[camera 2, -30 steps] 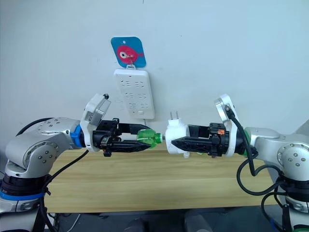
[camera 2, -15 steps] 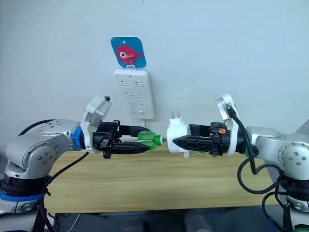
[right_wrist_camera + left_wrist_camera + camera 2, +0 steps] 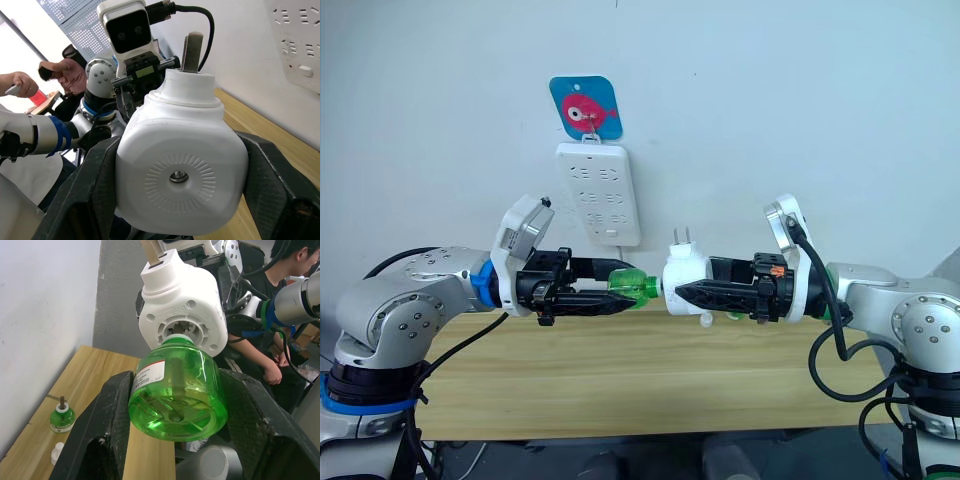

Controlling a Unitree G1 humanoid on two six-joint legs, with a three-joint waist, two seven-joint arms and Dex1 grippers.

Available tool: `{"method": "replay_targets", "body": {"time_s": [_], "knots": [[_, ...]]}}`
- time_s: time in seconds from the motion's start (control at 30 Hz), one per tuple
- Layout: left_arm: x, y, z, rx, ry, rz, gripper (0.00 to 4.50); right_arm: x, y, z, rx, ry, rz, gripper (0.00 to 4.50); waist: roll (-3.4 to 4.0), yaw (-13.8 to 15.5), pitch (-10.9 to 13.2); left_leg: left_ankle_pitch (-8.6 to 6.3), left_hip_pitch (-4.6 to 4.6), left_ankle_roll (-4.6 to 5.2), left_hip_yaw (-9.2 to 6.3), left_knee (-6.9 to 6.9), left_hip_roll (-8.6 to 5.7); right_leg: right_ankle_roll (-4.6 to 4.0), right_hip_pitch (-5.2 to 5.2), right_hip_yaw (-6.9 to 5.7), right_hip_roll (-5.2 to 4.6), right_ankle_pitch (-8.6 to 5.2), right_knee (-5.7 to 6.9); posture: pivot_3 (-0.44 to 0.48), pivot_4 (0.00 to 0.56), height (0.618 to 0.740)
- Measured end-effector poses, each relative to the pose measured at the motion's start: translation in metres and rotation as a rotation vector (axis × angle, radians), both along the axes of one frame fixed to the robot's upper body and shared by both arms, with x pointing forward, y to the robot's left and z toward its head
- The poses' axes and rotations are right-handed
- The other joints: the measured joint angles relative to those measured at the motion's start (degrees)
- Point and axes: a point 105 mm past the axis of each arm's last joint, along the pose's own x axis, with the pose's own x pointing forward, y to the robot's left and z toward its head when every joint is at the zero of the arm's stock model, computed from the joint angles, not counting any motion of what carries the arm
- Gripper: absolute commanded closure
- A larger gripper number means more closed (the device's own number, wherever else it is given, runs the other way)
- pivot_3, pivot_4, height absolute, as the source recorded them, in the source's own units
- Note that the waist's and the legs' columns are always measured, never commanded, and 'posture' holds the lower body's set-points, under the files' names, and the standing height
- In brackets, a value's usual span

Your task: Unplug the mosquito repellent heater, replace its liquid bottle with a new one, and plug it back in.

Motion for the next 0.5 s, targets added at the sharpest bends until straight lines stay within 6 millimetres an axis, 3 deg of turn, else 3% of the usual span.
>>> {"method": "replay_targets", "body": {"time_s": [0.5], "knots": [[-0.0038,-0.0015,0.0010,-0.008,0.033,-0.023,2.16,-0.0014,-0.0004,-0.0044,0.004,0.018,0.005,1.50,0.00,0.0,0.0,0.00,0.00,0.00,0.01,0.00,0.00,0.00,0.00,0.01,0.00,0.00,0.00,-0.087,0.067,0.735]]}}
